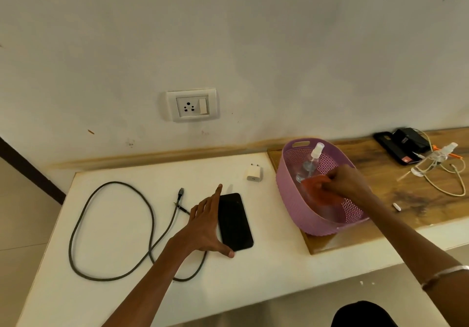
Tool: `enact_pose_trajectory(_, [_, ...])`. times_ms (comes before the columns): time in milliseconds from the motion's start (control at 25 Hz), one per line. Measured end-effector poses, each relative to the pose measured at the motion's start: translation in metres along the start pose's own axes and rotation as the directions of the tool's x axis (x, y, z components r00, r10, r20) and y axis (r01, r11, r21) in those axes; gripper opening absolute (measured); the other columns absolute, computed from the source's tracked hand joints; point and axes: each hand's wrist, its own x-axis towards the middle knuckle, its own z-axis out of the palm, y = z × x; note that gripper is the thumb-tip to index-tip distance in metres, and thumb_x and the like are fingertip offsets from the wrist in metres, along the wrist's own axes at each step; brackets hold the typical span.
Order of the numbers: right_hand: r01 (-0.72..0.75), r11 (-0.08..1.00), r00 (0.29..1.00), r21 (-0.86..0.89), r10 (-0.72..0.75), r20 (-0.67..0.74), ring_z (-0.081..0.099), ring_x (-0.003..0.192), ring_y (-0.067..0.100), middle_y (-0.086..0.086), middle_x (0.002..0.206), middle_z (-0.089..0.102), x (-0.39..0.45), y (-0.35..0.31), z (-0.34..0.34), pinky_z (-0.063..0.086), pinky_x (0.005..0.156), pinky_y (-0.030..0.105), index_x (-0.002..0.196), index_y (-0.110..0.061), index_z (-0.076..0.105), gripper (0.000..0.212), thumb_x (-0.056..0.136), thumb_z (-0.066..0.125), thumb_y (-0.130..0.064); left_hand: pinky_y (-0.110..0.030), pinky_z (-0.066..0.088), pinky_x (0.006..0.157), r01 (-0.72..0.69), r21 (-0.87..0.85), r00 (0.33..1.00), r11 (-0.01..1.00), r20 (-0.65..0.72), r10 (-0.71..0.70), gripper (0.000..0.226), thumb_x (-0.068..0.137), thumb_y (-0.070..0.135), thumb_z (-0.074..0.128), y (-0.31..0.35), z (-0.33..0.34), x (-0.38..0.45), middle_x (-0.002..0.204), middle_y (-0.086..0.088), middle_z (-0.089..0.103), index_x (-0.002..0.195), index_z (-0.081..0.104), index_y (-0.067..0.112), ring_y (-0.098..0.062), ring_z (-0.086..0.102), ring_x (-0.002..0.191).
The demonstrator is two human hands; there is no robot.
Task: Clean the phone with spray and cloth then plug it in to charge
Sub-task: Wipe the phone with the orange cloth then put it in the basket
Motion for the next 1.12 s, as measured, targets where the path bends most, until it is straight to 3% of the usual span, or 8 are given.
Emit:
enact_pose_trajectory(160, [0.066, 0.996, 0.929, -0.058, -0.082, -0.361, 0.060, 0.061, 0.025, 0.006, 0.071, 0.071, -0.026, -0.030, -0.050, 0.034, 0.052, 0.025, 0.085, -0.021, 0.077, 0.016, 0.083, 0.064, -0.031, -0.045, 0.007, 0.123, -0.037, -0.034, 0.999, 0.999, -0.017, 0.037, 0.163, 0.034, 0.073, 0.084, -0.002, 0.002, -0.005, 0.163, 0.005, -0.001, 0.134, -0.043, 0.047, -0.021, 0.006, 0.152])
enact_pose_trajectory(320, [0.341, 0.928, 0.835, 0.152, -0.225, -0.502, 0.057, 0.059, 0.000, -0.010, 0.082, 0.074, -0.054, -0.099, -0.064, 0.035, 0.047, 0.019, 0.098, -0.032, 0.075, 0.026, 0.086, 0.058, -0.048, -0.044, 0.007, 0.123, -0.043, -0.062, 0.998, 0.997, -0.049, 0.040, 0.164, 0.033, 0.073, 0.083, -0.001, 0.004, -0.008, 0.162, 0.006, 0.003, 0.136, -0.042, 0.046, -0.020, 0.008, 0.151])
enact_pose_trajectory(560, [0.489, 0.858, 0.824, 0.156, -0.396, -0.405, 0.060, 0.070, -0.005, -0.007, 0.111, 0.072, -0.048, -0.161, 0.032, 0.039, 0.061, -0.003, 0.120, -0.036, 0.064, 0.039, 0.093, 0.055, -0.009, -0.046, 0.008, 0.121, -0.051, -0.075, 0.996, 0.996, -0.081, 0.045, 0.165, 0.031, 0.078, 0.081, -0.006, 0.007, -0.006, 0.162, 0.008, 0.004, 0.141, -0.037, 0.043, -0.021, 0.009, 0.151])
enact_pose_trajectory(600, [0.493, 0.855, 0.831, 0.161, -0.408, -0.378, 0.062, 0.071, -0.005, -0.006, 0.115, 0.071, -0.047, -0.164, 0.052, 0.045, 0.065, -0.001, 0.122, -0.036, 0.063, 0.042, 0.093, 0.055, -0.006, -0.045, 0.007, 0.120, -0.052, -0.082, 0.995, 0.995, -0.084, 0.046, 0.165, 0.031, 0.078, 0.080, -0.008, 0.009, -0.005, 0.162, 0.009, 0.003, 0.141, -0.037, 0.043, -0.021, 0.008, 0.151])
enact_pose_trajectory(680, [0.467, 0.867, 0.876, 0.177, -0.424, -0.231, 0.065, 0.107, 0.011, -0.004, 0.133, 0.060, -0.042, -0.165, 0.092, 0.053, 0.093, 0.023, 0.129, -0.032, 0.059, 0.047, 0.094, 0.052, -0.002, -0.041, 0.004, 0.117, -0.058, -0.082, 0.994, 0.995, -0.094, 0.050, 0.164, 0.030, 0.080, 0.079, -0.010, 0.012, -0.003, 0.161, 0.013, 0.002, 0.141, -0.036, 0.043, -0.021, 0.006, 0.151])
enact_pose_trajectory(760, [0.427, 0.882, 0.904, 0.201, -0.424, -0.058, 0.052, 0.128, 0.020, -0.001, 0.140, 0.054, -0.034, -0.158, 0.129, 0.045, 0.107, 0.038, 0.133, -0.026, 0.056, 0.040, 0.097, 0.050, -0.010, -0.036, 0.000, 0.114, -0.043, -0.081, 0.995, 0.996, -0.092, 0.035, 0.162, 0.031, 0.081, 0.078, -0.013, 0.015, -0.002, 0.156, 0.022, 0.002, 0.139, -0.038, 0.046, -0.017, 0.004, 0.150])
enact_pose_trajectory(920, [0.454, 0.891, 0.890, 0.010, -0.454, 0.027, 0.058, 0.102, 0.016, 0.000, 0.115, 0.059, -0.028, -0.131, 0.174, 0.047, 0.082, 0.023, 0.102, -0.032, 0.052, 0.018, 0.093, 0.049, -0.048, -0.037, 0.005, 0.113, -0.034, -0.143, 0.992, 0.989, -0.123, 0.017, 0.165, 0.029, 0.078, 0.081, -0.014, 0.016, 0.001, 0.159, 0.009, 0.012, 0.143, -0.034, 0.043, -0.023, 0.015, 0.148])
enact_pose_trajectory(1120, [0.515, 0.856, 0.852, -0.044, -0.506, 0.135, 0.045, 0.113, 0.012, 0.006, 0.144, 0.041, -0.016, -0.113, 0.191, 0.033, 0.099, 0.024, 0.137, -0.022, 0.036, 0.045, 0.097, 0.043, -0.041, -0.038, 0.006, 0.114, -0.026, -0.114, 0.993, 0.993, -0.117, 0.013, 0.163, 0.030, 0.082, 0.078, -0.015, 0.016, -0.001, 0.162, 0.006, 0.013, 0.144, -0.032, 0.043, -0.023, 0.016, 0.150])
